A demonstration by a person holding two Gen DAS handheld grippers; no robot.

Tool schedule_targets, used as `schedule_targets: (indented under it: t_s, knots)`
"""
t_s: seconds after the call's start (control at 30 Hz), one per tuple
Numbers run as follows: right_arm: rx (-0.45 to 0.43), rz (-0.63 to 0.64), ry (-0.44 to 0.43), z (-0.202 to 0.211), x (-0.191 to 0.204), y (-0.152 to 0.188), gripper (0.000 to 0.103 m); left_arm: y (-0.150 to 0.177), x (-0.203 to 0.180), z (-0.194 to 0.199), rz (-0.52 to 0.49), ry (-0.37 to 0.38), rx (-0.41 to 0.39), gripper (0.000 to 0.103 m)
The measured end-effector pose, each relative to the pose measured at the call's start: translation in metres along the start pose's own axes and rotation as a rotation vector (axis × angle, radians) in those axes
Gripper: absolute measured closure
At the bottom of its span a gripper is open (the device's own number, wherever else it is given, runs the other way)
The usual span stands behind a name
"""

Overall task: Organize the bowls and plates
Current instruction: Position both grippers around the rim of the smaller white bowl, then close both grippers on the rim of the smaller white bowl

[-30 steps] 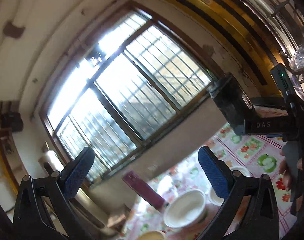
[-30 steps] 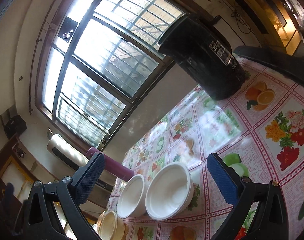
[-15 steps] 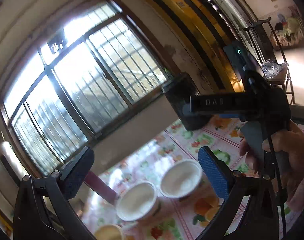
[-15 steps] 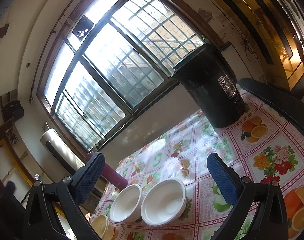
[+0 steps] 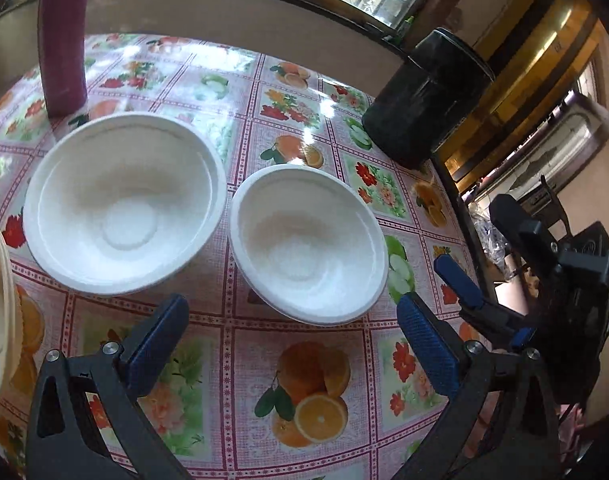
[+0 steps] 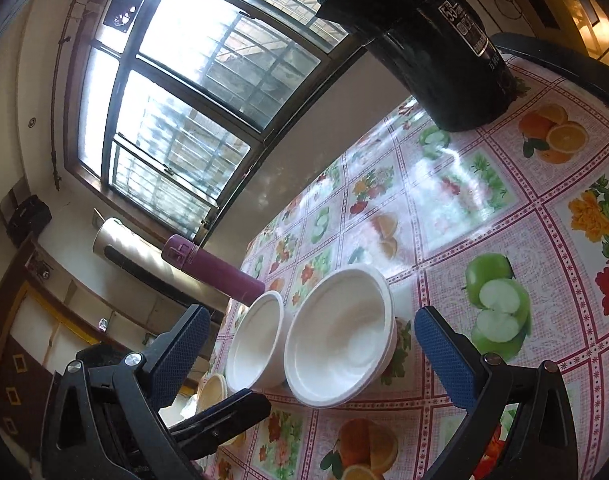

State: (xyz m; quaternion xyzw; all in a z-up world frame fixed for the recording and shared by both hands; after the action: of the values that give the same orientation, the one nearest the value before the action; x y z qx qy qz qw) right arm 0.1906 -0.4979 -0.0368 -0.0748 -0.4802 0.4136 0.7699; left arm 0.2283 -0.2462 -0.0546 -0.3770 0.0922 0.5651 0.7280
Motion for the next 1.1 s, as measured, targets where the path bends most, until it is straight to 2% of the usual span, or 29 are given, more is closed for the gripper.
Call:
schedule_targets:
  t_s: [0.03,0.1,0.2,0.37,0.43,0.47,0.57,0.63,0.7,0.77,0.9,0.97,1.1]
  knots:
    - [0.003,-0.007,-0.009,-0.002,-0.001,0.000,0.001,0.000,0.003,-0.002,0.041,0.031,0.009,0.000]
    - [0.014,-0.018,-0.021,-0.006,-0.003,0.000,0.002,-0.001,0.006,-0.005,0.077,0.044,0.013,0.000]
    - [0.045,-0.036,-0.017,-0.015,-0.008,0.001,0.011,-0.004,0.004,-0.007,0.080,0.056,0.007,0.000]
    - [0.087,-0.043,0.046,-0.033,-0.014,0.006,0.028,-0.011,0.011,-0.006,0.122,0.053,-0.039,0.000]
    - [0.097,-0.047,0.069,-0.037,-0.016,0.008,0.036,-0.012,0.012,-0.009,0.121,0.059,-0.033,0.007]
    - [0.095,-0.047,0.080,-0.038,-0.017,0.008,0.038,-0.012,0.013,-0.012,0.127,0.068,-0.026,0.009]
    - [0.088,-0.049,0.101,-0.039,-0.020,0.007,0.040,-0.011,0.017,-0.020,0.156,0.083,-0.006,0.025]
    - [0.083,-0.051,0.107,-0.038,-0.022,0.008,0.041,-0.011,0.020,-0.022,0.162,0.079,-0.015,0.042]
    - [0.080,-0.043,0.124,-0.039,-0.023,0.008,0.047,-0.011,0.021,-0.021,0.153,0.062,-0.023,0.054]
    - [0.091,-0.036,0.143,-0.042,-0.024,0.010,0.054,-0.011,0.022,-0.020,0.156,0.070,-0.032,0.058]
    - [0.111,-0.044,0.155,-0.047,-0.024,0.012,0.055,-0.010,0.022,-0.022,0.144,0.056,-0.017,0.058]
    - [0.114,-0.042,0.160,-0.048,-0.024,0.013,0.067,-0.009,0.023,-0.023,0.140,0.064,-0.009,0.061]
    - [0.115,-0.039,0.194,-0.050,-0.025,0.016,0.082,-0.008,0.023,-0.024,0.131,0.069,0.001,0.068]
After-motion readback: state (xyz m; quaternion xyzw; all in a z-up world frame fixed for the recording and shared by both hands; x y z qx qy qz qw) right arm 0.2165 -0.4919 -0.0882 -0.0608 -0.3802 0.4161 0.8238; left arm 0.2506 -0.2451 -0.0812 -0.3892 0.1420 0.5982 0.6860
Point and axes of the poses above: each gripper's, at about its wrist camera, not at the fingertips, and z roughly against the way its jaws point, x to its left, y to its underside, the point moved 1 cm from there along -z, roughly the way its jaws point, and after that the axes turned 8 degrees about y, right-handed, at the moved point
